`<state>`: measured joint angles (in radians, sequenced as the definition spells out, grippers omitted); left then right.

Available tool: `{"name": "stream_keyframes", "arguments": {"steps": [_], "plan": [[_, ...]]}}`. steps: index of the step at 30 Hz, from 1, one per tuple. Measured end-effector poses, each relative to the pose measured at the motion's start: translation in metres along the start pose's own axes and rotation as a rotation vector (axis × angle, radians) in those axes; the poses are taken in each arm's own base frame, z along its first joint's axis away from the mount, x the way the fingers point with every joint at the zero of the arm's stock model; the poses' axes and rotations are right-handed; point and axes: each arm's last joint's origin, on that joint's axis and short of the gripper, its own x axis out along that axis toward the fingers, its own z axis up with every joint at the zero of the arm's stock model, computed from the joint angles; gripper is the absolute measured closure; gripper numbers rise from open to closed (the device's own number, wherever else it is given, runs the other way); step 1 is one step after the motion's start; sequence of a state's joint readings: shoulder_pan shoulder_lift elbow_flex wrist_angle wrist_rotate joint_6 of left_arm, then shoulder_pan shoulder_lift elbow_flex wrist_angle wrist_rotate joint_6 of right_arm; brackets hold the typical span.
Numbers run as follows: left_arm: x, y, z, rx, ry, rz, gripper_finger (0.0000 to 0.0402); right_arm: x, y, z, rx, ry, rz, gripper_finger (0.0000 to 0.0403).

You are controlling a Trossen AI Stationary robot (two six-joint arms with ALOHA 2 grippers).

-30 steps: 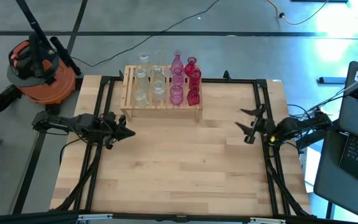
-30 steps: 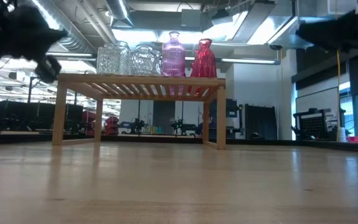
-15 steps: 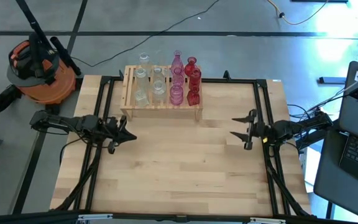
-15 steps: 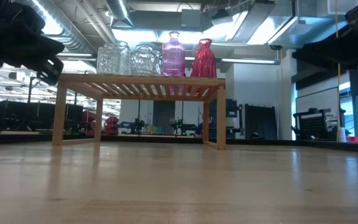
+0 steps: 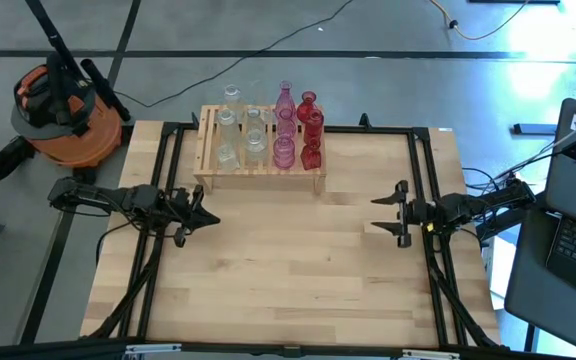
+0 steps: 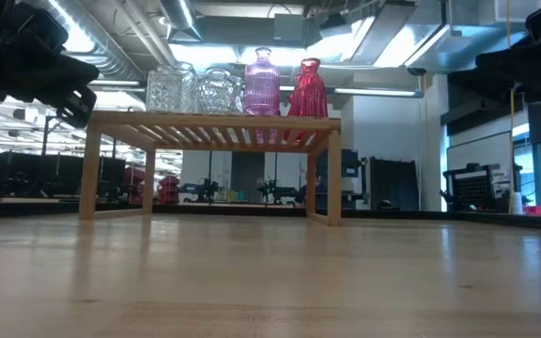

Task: Sort vases onto shelf
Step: Return to Home Position

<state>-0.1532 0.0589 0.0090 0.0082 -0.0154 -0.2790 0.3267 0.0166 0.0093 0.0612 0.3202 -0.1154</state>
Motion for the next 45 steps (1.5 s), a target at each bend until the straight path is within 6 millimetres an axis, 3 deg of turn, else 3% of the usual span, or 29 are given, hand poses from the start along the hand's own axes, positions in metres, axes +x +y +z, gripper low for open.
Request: {"name": "stream_keyframes", "arguments": {"steps": [13,16,22,29,33,39,40,45], "plan": [[0.0,0.0,0.0,0.0,0.0,0.001,0.0401,0.0,0.0,-0.0001,0.002,0.001,0.0,0.0162],[0.0,0.0,0.0,0.0,0.0,0.001,0.0401,0.0,0.0001,-0.0002,-0.066,0.001,0.003,0.0162],[0.0,0.0,0.0,0.0,0.0,0.0,0.0401,-0.0003,0.0045,-0.0014,-0.083,-0.004,0.15,0.0162],[0.0,0.0,0.0,0.0,0.0,0.001,0.0401,-0.0011,0.0076,-0.0026,-0.302,-0.034,0.255,0.0164],[0.0,0.0,0.0,0.0,0.0,0.001,0.0401,-0.0007,0.0083,-0.0037,-0.331,-0.028,0.274,0.0208],[0.0,0.0001,0.0,0.0,0.0,0.001,0.0401,-0.0003,0.0069,-0.0032,-0.287,-0.018,0.226,0.0374],[0.0,0.0,0.0,-0.001,0.0,0.001,0.0401,-0.0002,0.0064,-0.003,-0.285,-0.016,0.208,0.0387],[0.0,0.0,0.0,0.0,0.0,0.001,0.0401,0.0002,0.0043,-0.0016,-0.282,-0.015,0.138,0.0351]]}}
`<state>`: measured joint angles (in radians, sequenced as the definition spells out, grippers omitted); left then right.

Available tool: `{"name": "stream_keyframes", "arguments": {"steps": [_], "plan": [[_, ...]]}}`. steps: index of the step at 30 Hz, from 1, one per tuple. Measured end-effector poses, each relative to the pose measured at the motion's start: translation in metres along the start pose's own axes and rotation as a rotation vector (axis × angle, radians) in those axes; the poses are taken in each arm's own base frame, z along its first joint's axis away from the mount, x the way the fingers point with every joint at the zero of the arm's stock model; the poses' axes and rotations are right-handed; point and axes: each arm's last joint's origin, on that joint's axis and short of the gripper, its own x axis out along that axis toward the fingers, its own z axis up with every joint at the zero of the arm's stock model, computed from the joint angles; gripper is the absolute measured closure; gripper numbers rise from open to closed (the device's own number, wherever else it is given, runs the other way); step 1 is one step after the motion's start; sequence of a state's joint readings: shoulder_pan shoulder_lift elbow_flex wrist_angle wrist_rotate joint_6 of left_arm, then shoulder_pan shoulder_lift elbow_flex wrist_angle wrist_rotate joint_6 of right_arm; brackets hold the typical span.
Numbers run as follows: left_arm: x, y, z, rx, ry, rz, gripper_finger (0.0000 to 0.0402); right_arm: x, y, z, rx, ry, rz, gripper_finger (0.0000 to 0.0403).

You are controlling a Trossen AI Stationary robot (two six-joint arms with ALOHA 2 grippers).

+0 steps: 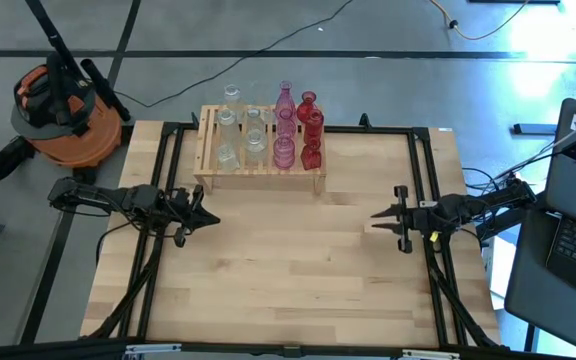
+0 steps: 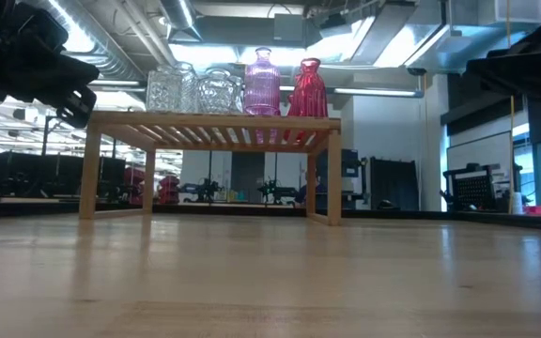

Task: Sort vases onto shelf
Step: Return to Home Position

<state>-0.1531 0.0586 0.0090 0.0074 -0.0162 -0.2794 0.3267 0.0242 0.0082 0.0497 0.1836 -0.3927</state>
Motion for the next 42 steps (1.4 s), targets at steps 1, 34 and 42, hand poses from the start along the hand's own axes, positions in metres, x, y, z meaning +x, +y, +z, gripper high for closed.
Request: {"name": "stream_keyframes", "arguments": {"steps": [1,34,42], "plan": [[0.0,0.0,0.0,0.0,-0.001,0.001,0.0401,0.0,0.0,0.0,0.0,0.0,0.0,0.0342],[0.0,0.0,0.0,0.0,0.0,0.0,0.0401,0.0,0.0005,0.0002,-0.005,-0.007,0.017,0.0313],[0.0,0.0,0.0001,0.0,-0.001,0.0,0.0401,0.0,0.0005,0.0002,-0.005,-0.008,0.017,0.0313]]}}
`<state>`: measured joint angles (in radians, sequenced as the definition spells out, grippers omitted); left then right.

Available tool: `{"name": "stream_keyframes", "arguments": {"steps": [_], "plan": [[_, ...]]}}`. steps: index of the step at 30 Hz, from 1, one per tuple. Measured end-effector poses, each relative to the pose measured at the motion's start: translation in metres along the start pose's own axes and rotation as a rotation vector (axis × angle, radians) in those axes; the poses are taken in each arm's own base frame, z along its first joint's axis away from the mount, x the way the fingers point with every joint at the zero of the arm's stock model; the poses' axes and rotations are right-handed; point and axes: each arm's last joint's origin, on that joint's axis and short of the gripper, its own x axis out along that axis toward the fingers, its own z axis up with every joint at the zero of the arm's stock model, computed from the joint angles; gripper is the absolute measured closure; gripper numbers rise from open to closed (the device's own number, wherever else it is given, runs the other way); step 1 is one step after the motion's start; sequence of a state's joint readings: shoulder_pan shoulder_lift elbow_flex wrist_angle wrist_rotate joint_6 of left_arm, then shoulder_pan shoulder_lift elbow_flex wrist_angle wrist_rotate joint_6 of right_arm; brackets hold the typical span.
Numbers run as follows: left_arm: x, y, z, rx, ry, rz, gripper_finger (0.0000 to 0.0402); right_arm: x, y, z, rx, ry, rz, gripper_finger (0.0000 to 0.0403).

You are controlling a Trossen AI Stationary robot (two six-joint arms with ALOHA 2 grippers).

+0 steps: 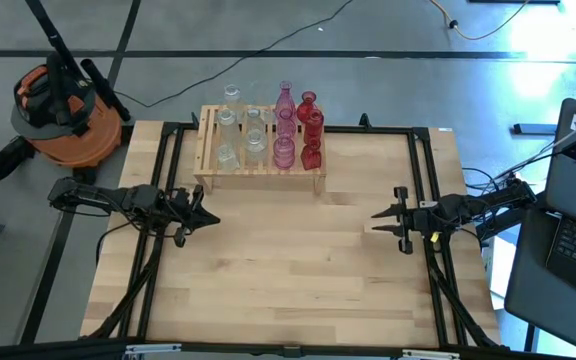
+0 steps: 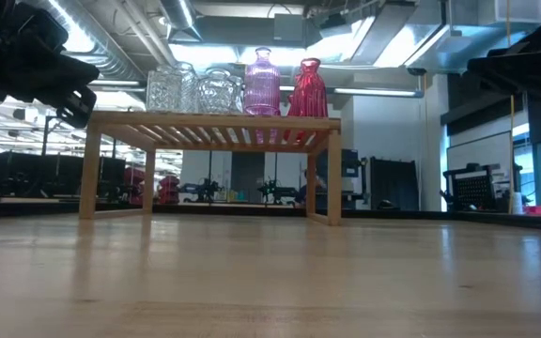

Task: Sort vases onto shelf
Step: Return to Home Position

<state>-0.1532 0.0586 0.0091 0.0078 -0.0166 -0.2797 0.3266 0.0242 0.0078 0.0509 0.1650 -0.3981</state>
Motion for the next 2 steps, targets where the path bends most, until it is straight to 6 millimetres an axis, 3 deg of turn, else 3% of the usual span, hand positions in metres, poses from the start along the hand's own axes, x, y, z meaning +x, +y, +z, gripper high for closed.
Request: {"name": "stream_keyframes", "arguments": {"steps": [2], "plan": [[0.0,0.0,0.0,0.0,0.0,0.0,0.0401,0.0,0.0,0.0,0.0,0.0,0.0,0.0313]]}}
